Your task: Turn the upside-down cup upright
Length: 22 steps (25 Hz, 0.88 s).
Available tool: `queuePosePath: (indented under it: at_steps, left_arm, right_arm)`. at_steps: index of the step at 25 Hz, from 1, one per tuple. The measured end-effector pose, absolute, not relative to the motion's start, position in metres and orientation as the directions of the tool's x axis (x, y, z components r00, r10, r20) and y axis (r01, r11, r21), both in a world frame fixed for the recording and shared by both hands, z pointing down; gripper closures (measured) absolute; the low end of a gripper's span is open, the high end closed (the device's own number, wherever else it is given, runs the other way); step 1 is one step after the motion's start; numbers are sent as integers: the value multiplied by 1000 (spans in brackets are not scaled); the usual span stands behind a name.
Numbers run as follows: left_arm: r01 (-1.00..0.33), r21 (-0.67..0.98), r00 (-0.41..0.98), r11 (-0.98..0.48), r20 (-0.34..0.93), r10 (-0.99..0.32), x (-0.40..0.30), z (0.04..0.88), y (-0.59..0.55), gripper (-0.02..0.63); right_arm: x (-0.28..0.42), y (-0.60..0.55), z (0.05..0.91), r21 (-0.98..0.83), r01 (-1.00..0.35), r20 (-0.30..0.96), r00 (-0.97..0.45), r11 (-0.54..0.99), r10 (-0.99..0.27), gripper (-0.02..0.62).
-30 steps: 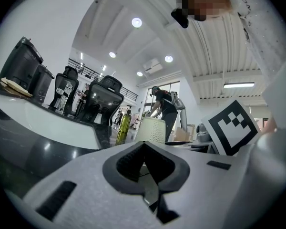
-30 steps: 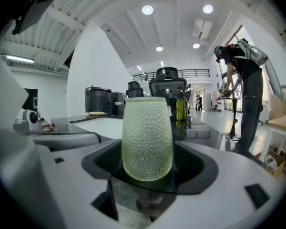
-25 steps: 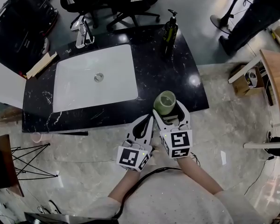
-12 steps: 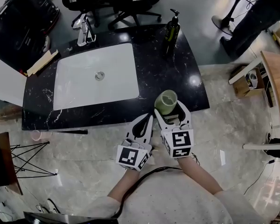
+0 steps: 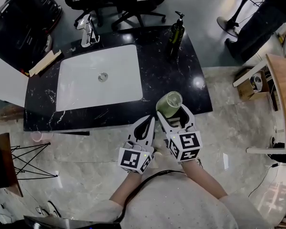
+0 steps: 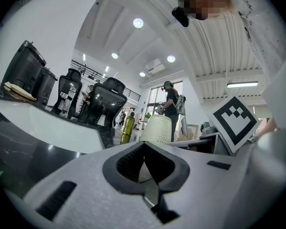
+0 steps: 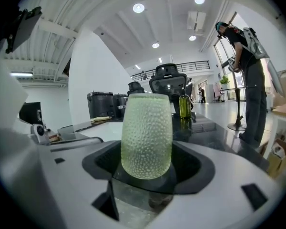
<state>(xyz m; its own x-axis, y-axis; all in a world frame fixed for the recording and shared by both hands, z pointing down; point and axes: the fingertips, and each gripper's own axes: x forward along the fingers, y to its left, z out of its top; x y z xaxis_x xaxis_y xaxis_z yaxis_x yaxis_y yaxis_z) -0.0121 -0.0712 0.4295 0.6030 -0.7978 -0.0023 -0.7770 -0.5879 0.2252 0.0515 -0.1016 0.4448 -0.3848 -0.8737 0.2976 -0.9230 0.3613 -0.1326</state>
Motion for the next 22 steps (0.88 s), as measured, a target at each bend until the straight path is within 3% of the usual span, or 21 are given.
queuePosePath:
  at_steps: [5, 10, 16, 22]
  left_arm:
    - [-789, 217, 589, -574, 2, -808, -21, 417, -75, 600]
    - [-797, 212, 578, -565, 0, -816, -26, 408, -77, 600]
    - [-811, 212, 558, -545, 2, -830, -37, 408, -76, 600]
    - [-818, 214, 548, -534, 8, -837, -45, 412, -75, 600]
  right_arm:
    - [43, -102, 435, -229, -899, 288, -429, 374, -856, 272]
    - [36, -101, 429, -486, -809, 257, -495, 332, -830, 272]
    - [25, -98, 426, -784, -567, 148, -566, 252, -811, 272]
    - [8, -94, 425, -908, -343, 33, -628, 239, -777, 272]
